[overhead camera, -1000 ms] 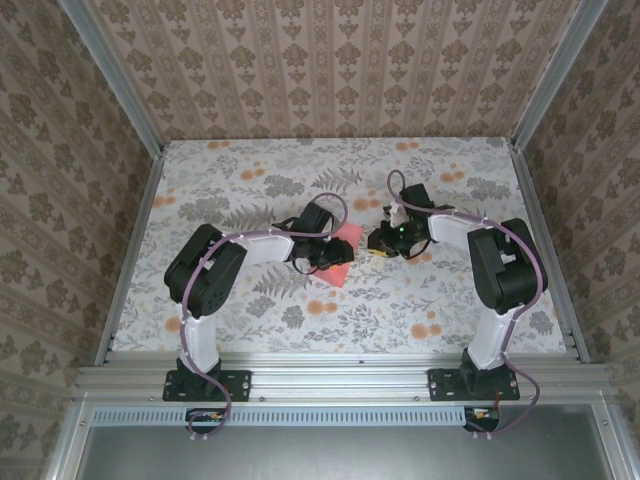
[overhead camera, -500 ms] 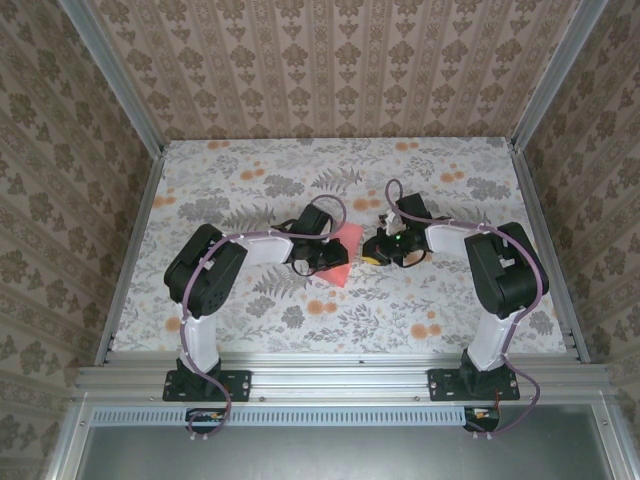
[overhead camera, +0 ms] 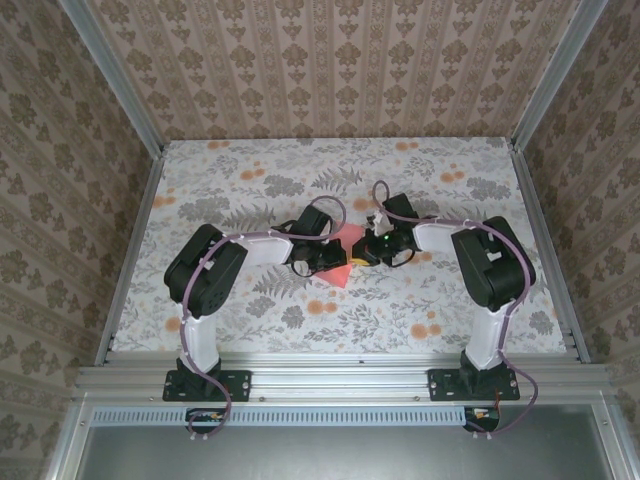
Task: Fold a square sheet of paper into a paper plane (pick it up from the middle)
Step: Fold the triangle a second time at the center of the table.
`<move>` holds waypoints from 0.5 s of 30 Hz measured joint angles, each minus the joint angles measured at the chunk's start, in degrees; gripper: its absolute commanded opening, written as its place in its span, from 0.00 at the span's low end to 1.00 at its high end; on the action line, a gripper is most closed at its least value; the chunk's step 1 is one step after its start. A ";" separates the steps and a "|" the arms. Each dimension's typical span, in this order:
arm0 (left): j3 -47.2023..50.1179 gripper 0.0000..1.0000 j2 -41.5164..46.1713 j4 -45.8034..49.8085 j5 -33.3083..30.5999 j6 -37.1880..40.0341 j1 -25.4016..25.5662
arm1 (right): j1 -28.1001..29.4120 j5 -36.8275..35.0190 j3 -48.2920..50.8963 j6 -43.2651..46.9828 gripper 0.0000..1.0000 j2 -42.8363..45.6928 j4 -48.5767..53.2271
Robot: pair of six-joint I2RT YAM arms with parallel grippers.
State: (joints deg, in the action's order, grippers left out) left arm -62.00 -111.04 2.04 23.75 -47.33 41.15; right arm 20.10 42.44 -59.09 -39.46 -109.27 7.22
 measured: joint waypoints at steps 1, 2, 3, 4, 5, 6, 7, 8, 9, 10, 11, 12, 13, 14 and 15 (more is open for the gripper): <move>0.04 0.09 0.00 -0.07 0.02 0.00 0.00 | 0.17 -0.04 -0.37 0.00 0.08 -0.50 0.02; 0.09 0.09 0.00 -0.17 0.02 0.02 0.00 | 0.42 -0.22 -0.87 0.02 0.08 -1.11 0.13; 0.11 0.09 0.00 -0.17 0.00 0.02 0.00 | 0.50 -0.37 -1.31 0.07 0.08 -1.62 0.31; 0.11 0.09 0.00 -0.17 0.02 0.02 -0.07 | 0.66 -0.42 -1.81 0.11 0.08 -2.14 0.61; 0.11 0.09 0.00 -0.24 0.04 0.02 -0.22 | 0.66 -0.68 -2.14 0.22 0.08 -2.54 0.66; 0.13 0.08 0.00 -0.28 0.04 0.02 -0.31 | 0.70 -1.07 -2.43 0.26 0.08 -2.89 0.68; 0.15 0.08 0.00 -0.35 0.07 0.00 -0.33 | 0.81 -1.64 -2.71 0.39 0.09 -3.28 0.79; 0.15 0.08 0.04 -0.35 0.07 0.00 -0.33 | 0.87 -2.05 -2.91 0.55 0.08 -3.58 0.98; 0.17 0.08 0.09 -0.35 0.07 0.00 -0.33 | 0.96 -2.56 -3.08 0.74 0.08 -3.87 1.31; 0.28 0.08 0.11 -0.42 0.07 0.02 -0.33 | 0.98 -3.02 -3.23 0.92 0.08 -4.15 1.60; 0.33 0.09 0.13 -0.48 0.07 0.02 -0.35 | 1.03 -3.02 -3.37 1.18 0.09 -4.33 1.79; 0.39 0.09 0.15 -0.63 0.07 0.00 -0.35 | 1.09 -3.21 -3.61 1.42 0.09 -4.37 1.97; 0.42 0.09 0.17 -0.66 0.07 0.02 -0.37 | 1.18 -3.32 -3.78 1.68 0.09 -4.48 2.12; 0.44 0.09 0.20 -0.66 0.07 0.02 -0.37 | 1.22 -3.45 -3.98 1.88 0.09 -4.57 2.27; 0.48 0.09 0.24 -0.68 0.04 0.02 -0.37 | 1.27 -3.48 -4.13 2.03 0.08 -4.68 2.45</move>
State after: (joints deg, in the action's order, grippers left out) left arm -61.52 -110.80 1.37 23.79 -47.31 40.77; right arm 21.37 38.96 -63.22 -37.43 -113.95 9.67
